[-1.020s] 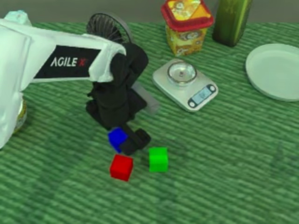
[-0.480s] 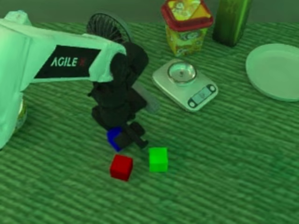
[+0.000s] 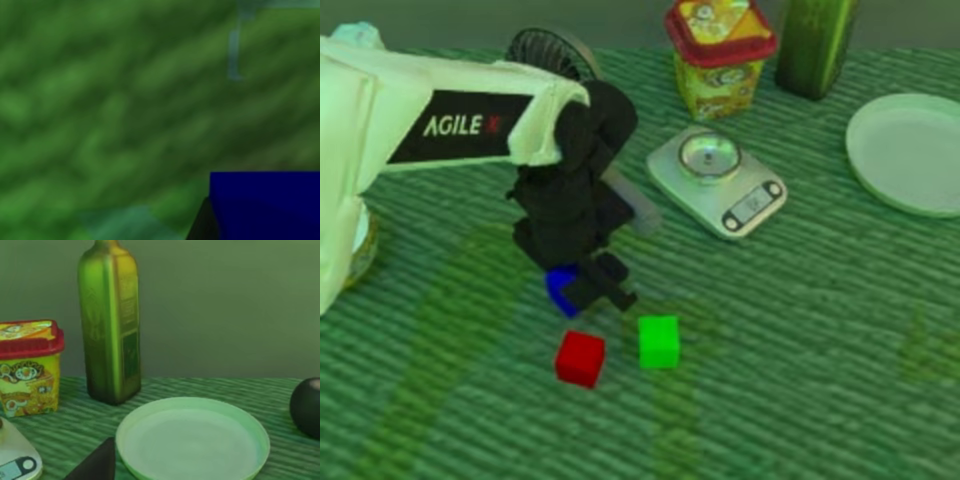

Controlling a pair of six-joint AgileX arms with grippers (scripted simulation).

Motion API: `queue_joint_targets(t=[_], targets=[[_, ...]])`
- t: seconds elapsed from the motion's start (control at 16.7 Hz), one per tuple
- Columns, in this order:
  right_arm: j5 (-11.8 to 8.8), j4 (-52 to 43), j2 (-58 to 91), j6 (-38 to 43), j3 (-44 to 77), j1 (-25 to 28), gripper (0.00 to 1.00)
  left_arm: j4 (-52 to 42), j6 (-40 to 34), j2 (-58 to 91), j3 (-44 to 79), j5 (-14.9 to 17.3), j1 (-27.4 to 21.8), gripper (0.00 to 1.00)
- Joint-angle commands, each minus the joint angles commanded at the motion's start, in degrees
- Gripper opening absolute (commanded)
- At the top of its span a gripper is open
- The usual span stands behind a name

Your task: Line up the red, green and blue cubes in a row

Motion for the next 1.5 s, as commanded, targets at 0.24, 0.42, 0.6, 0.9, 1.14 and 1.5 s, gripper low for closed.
queue_joint_targets(t=[0.24, 0.42, 0.6, 0.9, 1.14, 1.5], targets=[[0.00, 0.00, 0.00, 0.00, 0.00, 0.00, 1.00, -8.66, 0.14, -3.26, 4.60, -0.02, 0.41, 0.00], [0.00, 0.00, 0.00, 0.00, 0.00, 0.00, 1.00, -11.15, 0.03, -4.79, 6.28, 0.01, 0.74, 0.00], [0.00, 0.00, 0.00, 0.00, 0.00, 0.00, 1.00, -11.01, 0.12, -4.58, 6.16, -0.03, 0.41, 0.00], [0.00, 0.00, 0.00, 0.00, 0.00, 0.00, 1.00, -15.07, 3.56, -0.09, 12.91, 0.16, -4.25, 0.00], [0.00, 0.00, 0.00, 0.00, 0.00, 0.00, 1.00, -21.94, 9.92, 7.11, 27.94, 0.59, -12.75, 0.00], [0.00, 0.00, 0.00, 0.00, 0.00, 0.00, 1.00, -28.96, 16.82, 13.82, 42.03, 1.09, -22.02, 0.00]])
